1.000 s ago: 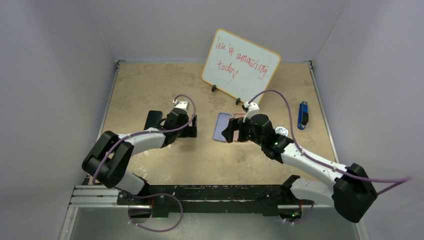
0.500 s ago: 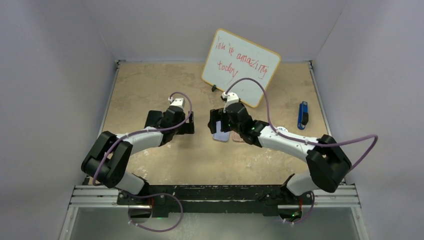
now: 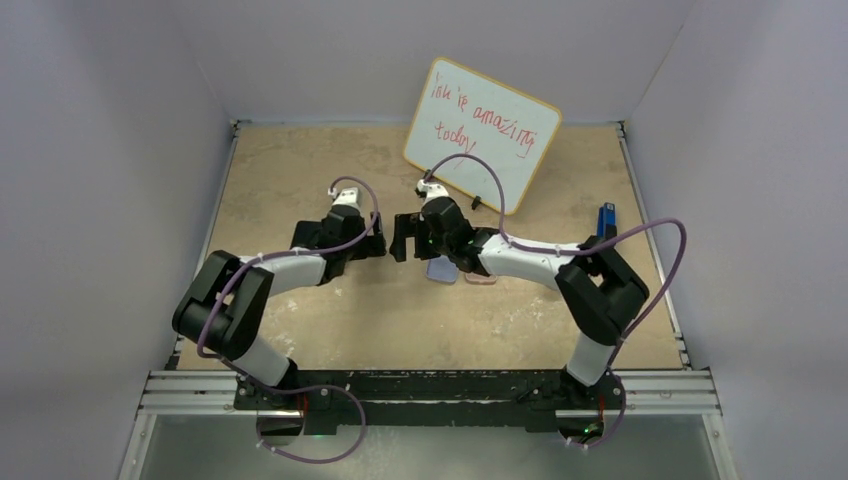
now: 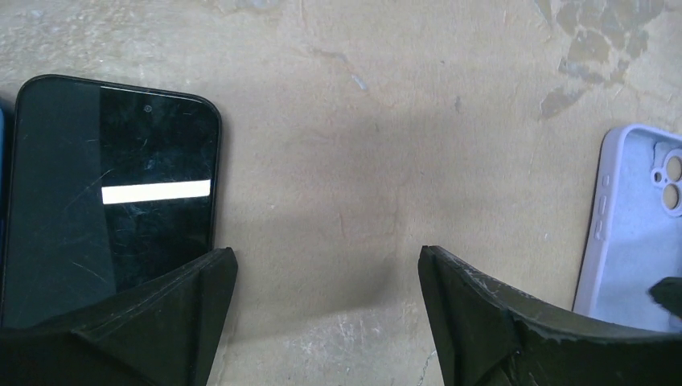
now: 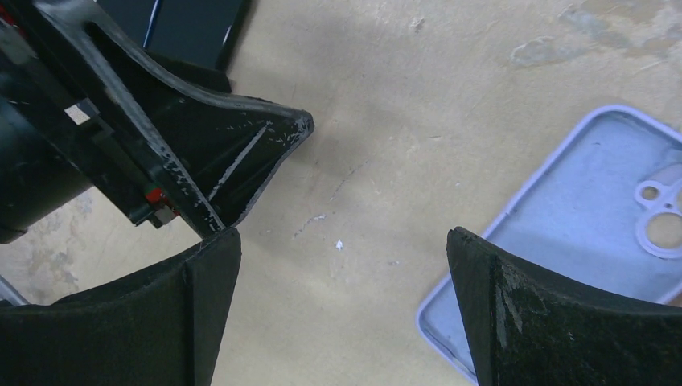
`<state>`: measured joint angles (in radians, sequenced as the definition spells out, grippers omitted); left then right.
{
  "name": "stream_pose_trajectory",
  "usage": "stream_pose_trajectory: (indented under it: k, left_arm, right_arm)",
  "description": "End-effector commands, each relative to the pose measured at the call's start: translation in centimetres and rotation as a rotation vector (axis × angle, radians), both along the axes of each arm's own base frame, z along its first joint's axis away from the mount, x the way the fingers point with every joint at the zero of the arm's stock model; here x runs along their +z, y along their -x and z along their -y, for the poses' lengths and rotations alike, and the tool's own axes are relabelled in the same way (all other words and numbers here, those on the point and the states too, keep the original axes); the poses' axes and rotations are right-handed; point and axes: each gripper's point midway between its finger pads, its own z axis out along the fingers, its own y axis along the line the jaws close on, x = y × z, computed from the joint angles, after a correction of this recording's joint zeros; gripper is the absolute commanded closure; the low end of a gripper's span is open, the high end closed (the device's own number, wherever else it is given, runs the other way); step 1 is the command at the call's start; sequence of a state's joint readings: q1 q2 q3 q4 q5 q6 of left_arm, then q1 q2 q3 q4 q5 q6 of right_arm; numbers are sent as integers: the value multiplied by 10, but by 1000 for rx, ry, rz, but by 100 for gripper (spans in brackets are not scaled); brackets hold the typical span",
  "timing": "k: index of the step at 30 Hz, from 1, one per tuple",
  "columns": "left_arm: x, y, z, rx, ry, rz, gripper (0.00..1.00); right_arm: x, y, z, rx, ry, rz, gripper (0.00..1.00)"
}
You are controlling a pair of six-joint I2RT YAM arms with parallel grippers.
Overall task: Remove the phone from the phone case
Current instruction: Adjust the phone at the center of the board, then adjust the phone case at the center of the board.
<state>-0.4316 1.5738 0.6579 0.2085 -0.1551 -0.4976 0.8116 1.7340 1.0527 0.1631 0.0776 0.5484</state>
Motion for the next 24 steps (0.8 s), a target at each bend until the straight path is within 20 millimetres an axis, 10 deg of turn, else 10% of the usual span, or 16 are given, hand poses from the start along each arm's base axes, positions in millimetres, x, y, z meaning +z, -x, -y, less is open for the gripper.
stream_pose_trajectory:
  k: [1,11,24]
  left_arm:
    - [5,-8,-6,48,35,15,12]
    - [38,-3,-8,41,86,74,12]
    - [134,24,-31,77,149,264,10]
  right_arm:
    - [12,-6,-24,20,-71,-13,1]
    - [-30,-10,-17,-21,42,-92,1]
    - [-52,-1,21,-62,200,-138,1]
